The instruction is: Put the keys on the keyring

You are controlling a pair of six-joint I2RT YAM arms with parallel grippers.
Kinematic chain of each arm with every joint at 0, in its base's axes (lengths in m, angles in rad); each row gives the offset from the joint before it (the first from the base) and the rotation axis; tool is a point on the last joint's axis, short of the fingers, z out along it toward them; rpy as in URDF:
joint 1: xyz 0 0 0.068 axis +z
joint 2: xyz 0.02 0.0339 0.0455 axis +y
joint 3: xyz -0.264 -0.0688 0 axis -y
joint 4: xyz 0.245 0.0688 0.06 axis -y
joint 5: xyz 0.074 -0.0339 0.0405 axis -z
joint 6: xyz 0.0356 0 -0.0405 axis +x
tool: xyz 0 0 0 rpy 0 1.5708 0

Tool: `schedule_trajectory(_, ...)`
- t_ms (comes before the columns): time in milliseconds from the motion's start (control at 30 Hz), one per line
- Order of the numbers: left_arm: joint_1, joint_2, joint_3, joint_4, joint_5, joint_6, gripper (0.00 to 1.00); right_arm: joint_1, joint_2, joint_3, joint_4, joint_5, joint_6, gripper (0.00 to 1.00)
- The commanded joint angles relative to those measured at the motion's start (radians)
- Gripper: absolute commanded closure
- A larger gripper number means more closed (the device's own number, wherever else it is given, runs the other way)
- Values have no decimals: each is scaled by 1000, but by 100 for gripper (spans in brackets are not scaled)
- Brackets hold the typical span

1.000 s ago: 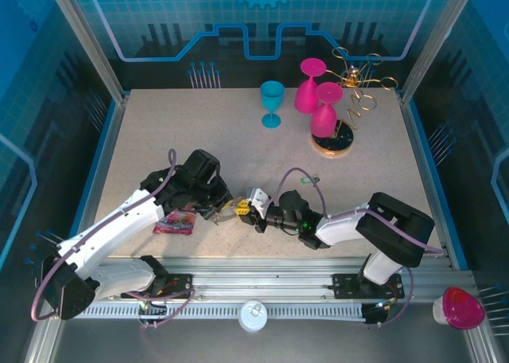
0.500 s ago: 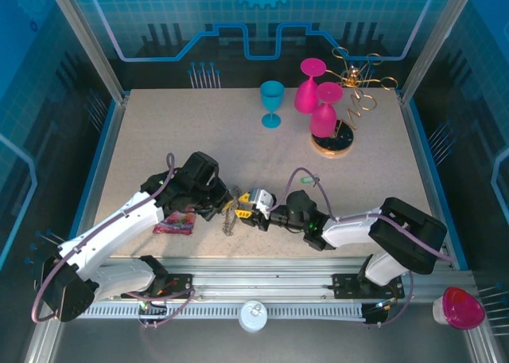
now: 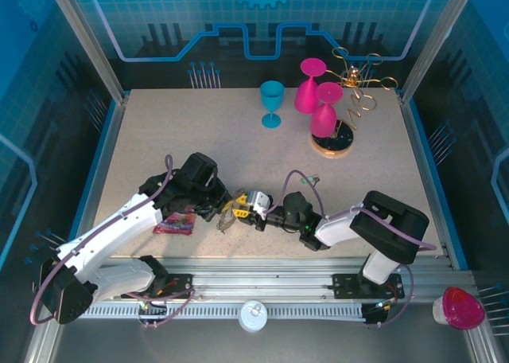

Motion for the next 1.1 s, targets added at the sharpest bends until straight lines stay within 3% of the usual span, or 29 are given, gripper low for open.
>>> schedule_trajectory(0, 10, -18, -16, 7, 30, -23, 100, 6, 20, 31, 73, -6, -16, 71)
schedule_trajectory(267, 9, -19, -17, 7, 34, -30, 100, 6, 36, 51, 82, -12, -16, 77)
schedule_trajectory(533, 10, -30, -24, 14, 23, -40, 100, 6, 32, 49, 59, -14, -28, 100)
schedule_trajectory(600, 9, -47, -42, 49, 14, -38, 100, 5, 25, 48, 48, -10, -35, 100)
schedule_trajectory(767, 10, -124, -53, 71, -125, 26, 46, -6, -8, 36, 13, -20, -43, 100)
schedule_trajectory(867, 10, -162, -17, 50, -263, 161, 28, -19, -44, 32, -35, -49, -57, 100)
schedule_trajectory(967, 11, -178, 18, 86, -369, 449, 26, -45, -93, 29, -97, -103, -63, 100)
schedule_trajectory(1067, 10, -180, 27, 167, -356, 841, 27, -85, -164, 32, -207, -191, -70, 100)
